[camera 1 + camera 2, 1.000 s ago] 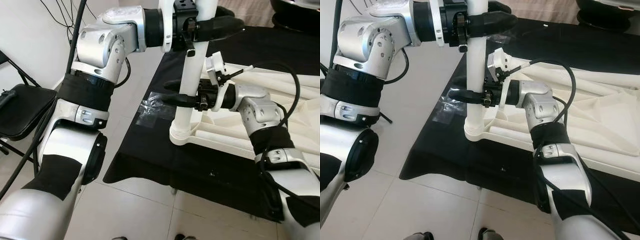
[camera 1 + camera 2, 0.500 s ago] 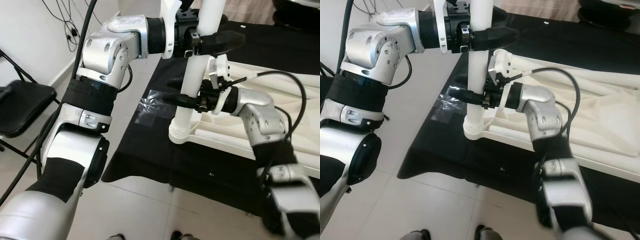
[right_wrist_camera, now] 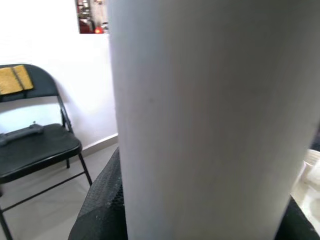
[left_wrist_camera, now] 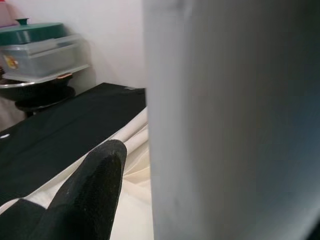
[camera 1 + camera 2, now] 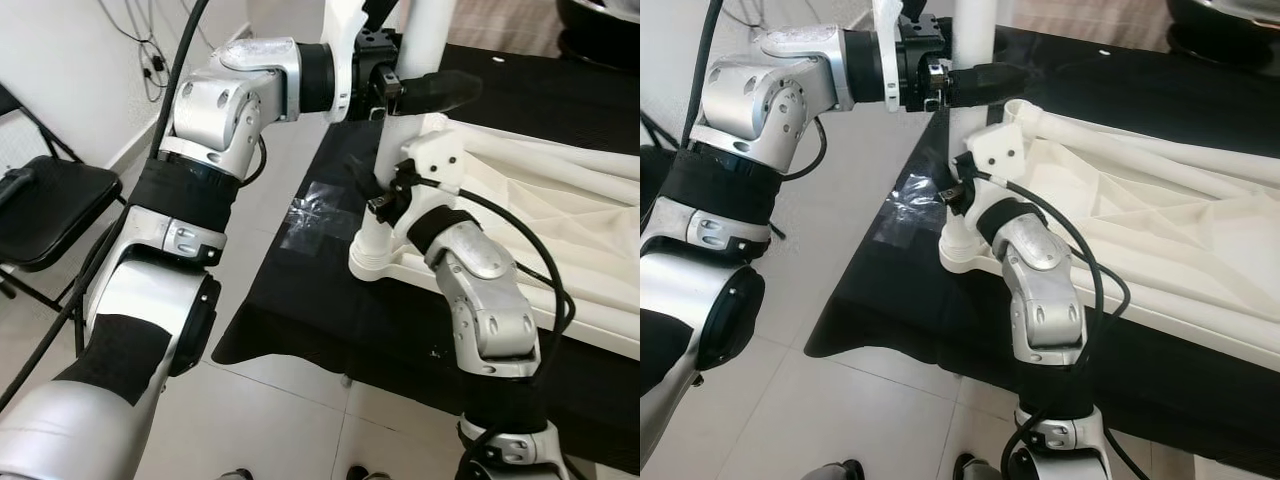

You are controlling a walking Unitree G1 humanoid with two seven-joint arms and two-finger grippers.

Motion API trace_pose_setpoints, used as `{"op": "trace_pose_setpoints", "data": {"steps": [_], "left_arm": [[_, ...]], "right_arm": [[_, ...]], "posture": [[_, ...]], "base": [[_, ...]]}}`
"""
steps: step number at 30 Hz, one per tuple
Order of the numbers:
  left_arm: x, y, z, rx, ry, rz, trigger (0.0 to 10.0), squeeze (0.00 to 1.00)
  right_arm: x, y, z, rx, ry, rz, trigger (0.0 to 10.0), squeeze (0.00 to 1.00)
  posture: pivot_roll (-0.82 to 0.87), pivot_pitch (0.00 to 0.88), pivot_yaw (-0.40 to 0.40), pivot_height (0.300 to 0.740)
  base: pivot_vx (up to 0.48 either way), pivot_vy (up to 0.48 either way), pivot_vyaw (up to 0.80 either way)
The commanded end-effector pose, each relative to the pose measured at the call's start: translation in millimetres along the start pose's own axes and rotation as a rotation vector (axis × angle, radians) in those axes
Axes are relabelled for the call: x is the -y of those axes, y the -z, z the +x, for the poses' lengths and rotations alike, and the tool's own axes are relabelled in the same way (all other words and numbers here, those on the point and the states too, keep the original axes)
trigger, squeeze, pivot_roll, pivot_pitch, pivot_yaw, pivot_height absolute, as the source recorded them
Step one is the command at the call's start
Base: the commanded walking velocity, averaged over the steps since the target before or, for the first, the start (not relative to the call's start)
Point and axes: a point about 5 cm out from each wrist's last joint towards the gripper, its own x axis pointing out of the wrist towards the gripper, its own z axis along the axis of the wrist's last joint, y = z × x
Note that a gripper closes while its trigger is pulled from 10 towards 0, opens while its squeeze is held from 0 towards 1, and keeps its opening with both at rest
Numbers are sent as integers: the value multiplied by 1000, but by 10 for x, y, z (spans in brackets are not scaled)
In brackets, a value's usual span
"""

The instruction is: Building children table

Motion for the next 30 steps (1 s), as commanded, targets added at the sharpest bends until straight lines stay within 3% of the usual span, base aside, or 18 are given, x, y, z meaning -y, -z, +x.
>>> {"op": "trace_pose_setpoints", "data": {"steps": [1, 2, 3, 4, 5, 8, 10, 11, 12, 19, 20, 21, 23, 24, 27, 28, 29, 30], "left_arm": [[22, -4, 15, -17, 14, 26, 10000, 0], [21, -2, 10, -24, 16, 29, 8863, 0], [20, -2, 6, -28, 18, 31, 3647, 0], [20, -2, 6, -28, 18, 31, 3647, 0], [21, -1, 4, -33, 22, 35, 0, 0], [23, -3, 4, -35, 27, 37, 0, 0], [23, -6, 9, -30, 26, 40, 0, 0], [22, -8, 12, -27, 24, 44, 0, 0], [23, -13, 14, -24, 23, 45, 0, 0], [38, -35, 34, 3, 29, 41, 0, 0], [43, -39, 40, 6, 31, 40, 0, 0], [49, -43, 47, 7, 35, 38, 0, 0], [53, -44, 53, 6, 38, 37, 0, 0], [59, -45, 57, 7, 43, 35, 0, 0], [66, -49, 62, 7, 48, 33, 0, 0], [75, -55, 65, 8, 53, 31, 0, 0], [82, -61, 67, 8, 56, 30, 0, 0], [91, -70, 67, 8, 58, 28, 0, 0]], "right_arm": [[-2, 423, -70, -220, 43, 29, 0, 0], [-18, 406, -79, -219, 47, 28, 0, 0], [-30, 389, -83, -217, 47, 28, 0, 0], [-30, 389, -83, -217, 47, 28, 0, 0], [-40, 369, -83, -214, 44, 28, 0, 0], [-56, 341, -76, -207, 30, 30, 0, 0], [-69, 313, -65, -201, 12, 31, 1569, 0], [-71, 297, -58, -200, 5, 30, 4118, 0], [-73, 292, -55, -201, -1, 30, 10000, 0], [-31, 177, 14, -129, -59, 63, 10000, 0], [-26, 128, 31, -96, -119, 79, 10000, 894], [-21, 77, 42, -64, -223, 95, 10000, 1000], [16, 33, 58, -39, -304, 86, 10000, 1000], [66, -12, 67, -8, -431, 61, 10000, 1000], [159, -44, 100, 6, -530, 39, 10000, 1000], [236, -68, 133, 17, -639, -1, 10000, 1000], [294, -73, 167, 9, -709, -21, 10000, 0], [327, -78, 213, -2, -776, -21, 10000, 0]], "posture": [[42, 200, -32, 740], [44, 199, -29, 740], [42, 199, -28, 740], [42, 199, -28, 740], [42, 198, -26, 740], [42, 199, -24, 740], [40, 197, -23, 740], [40, 197, -23, 740], [39, 198, -23, 740], [42, 199, -25, 740], [45, 200, -27, 740], [47, 202, -28, 740], [49, 202, -29, 740], [50, 205, -29, 740], [59, 211, -31, 740], [65, 215, -33, 740], [71, 218, -33, 740], [81, 229, -33, 740]], "base": [[0, 0, 0], [0, 0, 0], [0, 0, 0], [0, 0, 0], [0, 0, 0], [0, 0, 0], [0, 0, 0], [0, 0, 0], [0, 0, 0], [0, 0, 0], [0, 0, 0], [0, 0, 0], [0, 0, 0], [0, 0, 0], [0, 0, 0], [0, 0, 0], [0, 0, 0], [0, 0, 0]]}}
